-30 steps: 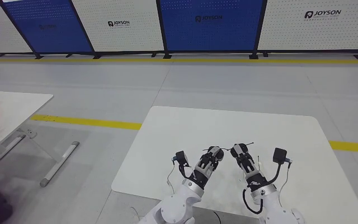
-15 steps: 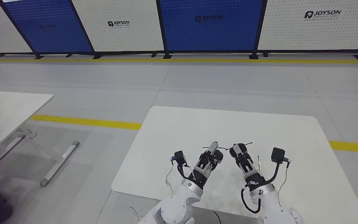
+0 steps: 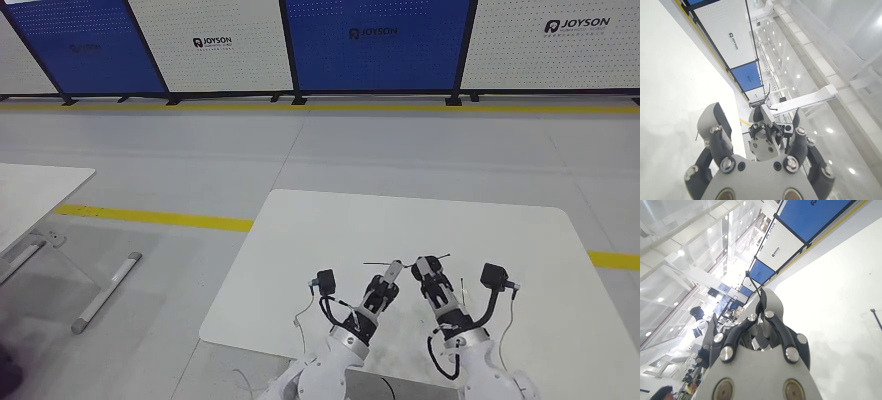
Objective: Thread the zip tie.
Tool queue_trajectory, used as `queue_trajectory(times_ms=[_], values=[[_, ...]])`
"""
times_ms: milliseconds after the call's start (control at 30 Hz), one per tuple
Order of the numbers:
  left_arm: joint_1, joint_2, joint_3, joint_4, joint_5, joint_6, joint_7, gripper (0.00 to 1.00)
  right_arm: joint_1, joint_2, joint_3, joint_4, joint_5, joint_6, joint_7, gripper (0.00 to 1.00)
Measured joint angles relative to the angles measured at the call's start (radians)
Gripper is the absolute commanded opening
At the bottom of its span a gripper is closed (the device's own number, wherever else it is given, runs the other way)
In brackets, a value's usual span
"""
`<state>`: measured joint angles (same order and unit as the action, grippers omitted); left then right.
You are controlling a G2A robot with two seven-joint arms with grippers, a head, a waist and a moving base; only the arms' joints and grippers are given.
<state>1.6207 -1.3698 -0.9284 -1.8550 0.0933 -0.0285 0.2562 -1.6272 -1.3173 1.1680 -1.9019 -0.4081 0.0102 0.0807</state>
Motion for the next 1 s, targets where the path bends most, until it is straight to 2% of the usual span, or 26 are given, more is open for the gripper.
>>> queue_trajectory(times_ms=[33, 67, 100, 533, 733, 800, 1000], values=[[-0.002, -0.001, 0.001, 0.002, 0.003, 0.002, 0.006, 0.33, 0.0, 0.0, -0.002, 0.0, -0.005, 0.0, -0.001, 0.0], [-0.005, -0.001, 0.001, 0.005, 0.007, 0.005, 0.013, 0.25, 0.0, 0.0, -0.003, 0.001, -0.01, 0.001, -0.001, 0.0], [-0.009, -0.002, 0.002, 0.009, 0.014, 0.008, 0.021, 0.24, -0.001, 0.0, -0.005, 0.002, -0.015, 0.001, -0.001, 0.0], [-0.028, -0.009, 0.013, 0.033, 0.032, 0.037, 0.029, 0.27, 0.002, -0.001, -0.01, 0.004, -0.036, -0.006, -0.002, 0.0], [-0.032, -0.011, 0.015, 0.034, 0.035, 0.044, 0.034, 0.23, 0.003, 0.0, -0.013, 0.005, -0.051, -0.009, 0.0, 0.0], [-0.033, -0.012, 0.015, 0.034, 0.032, 0.047, 0.035, 0.18, 0.003, 0.0, -0.014, 0.005, -0.053, -0.009, 0.002, 0.0], [-0.035, -0.014, 0.011, 0.036, 0.025, 0.06, 0.036, 0.16, 0.003, 0.0, -0.012, 0.007, -0.066, -0.013, 0.003, 0.0]])
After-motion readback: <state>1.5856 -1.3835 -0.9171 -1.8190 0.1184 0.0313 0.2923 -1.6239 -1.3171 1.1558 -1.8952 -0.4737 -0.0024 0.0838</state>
